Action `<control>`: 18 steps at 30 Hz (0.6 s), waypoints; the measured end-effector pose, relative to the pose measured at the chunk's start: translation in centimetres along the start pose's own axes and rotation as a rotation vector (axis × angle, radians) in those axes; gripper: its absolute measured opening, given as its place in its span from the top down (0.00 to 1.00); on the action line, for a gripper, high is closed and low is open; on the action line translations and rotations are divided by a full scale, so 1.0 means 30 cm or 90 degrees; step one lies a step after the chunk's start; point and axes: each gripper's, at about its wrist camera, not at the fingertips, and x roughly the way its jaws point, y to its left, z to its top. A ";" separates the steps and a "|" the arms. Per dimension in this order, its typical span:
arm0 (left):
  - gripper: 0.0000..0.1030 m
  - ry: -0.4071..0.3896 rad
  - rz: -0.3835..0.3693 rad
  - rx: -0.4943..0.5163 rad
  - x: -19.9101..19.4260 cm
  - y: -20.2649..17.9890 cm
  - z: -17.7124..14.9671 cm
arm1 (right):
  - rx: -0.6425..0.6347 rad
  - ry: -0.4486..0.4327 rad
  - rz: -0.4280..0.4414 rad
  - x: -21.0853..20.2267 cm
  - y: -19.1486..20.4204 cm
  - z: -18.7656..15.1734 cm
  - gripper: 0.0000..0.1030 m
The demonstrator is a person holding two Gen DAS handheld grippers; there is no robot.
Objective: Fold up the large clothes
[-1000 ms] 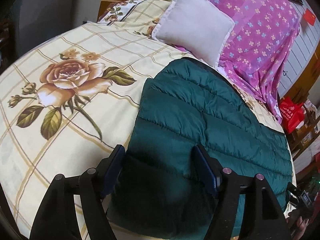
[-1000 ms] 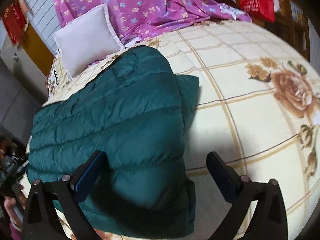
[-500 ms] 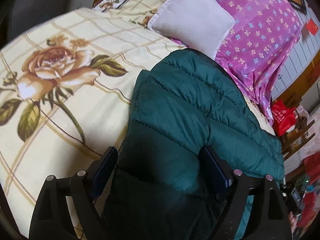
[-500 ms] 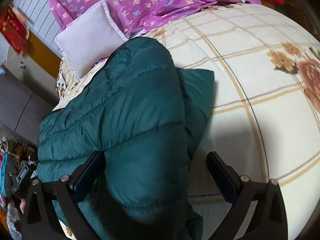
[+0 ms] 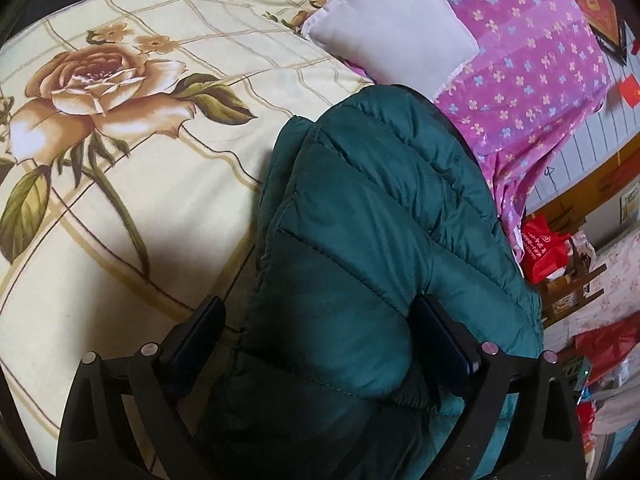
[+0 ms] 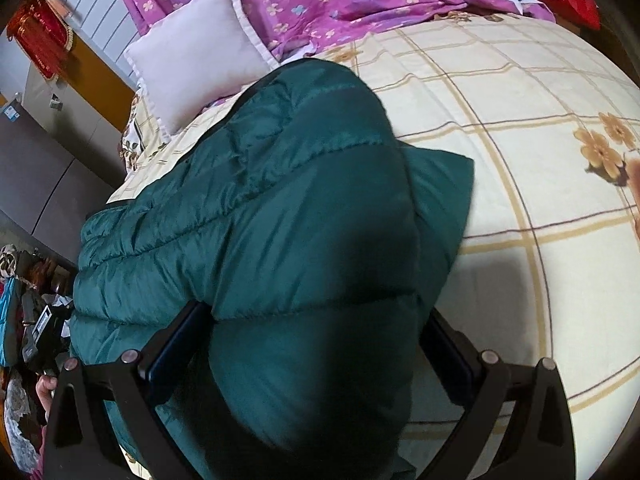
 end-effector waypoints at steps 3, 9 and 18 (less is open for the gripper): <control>0.37 0.004 -0.025 0.002 0.001 -0.005 -0.004 | -0.005 0.005 0.013 0.007 0.015 -0.001 0.01; 0.61 0.002 -0.038 0.019 -0.017 -0.037 -0.008 | -0.013 -0.021 0.030 -0.019 0.046 -0.029 0.22; 0.87 -0.025 -0.086 0.045 -0.138 -0.086 -0.023 | -0.026 -0.059 0.045 -0.154 0.101 -0.053 0.55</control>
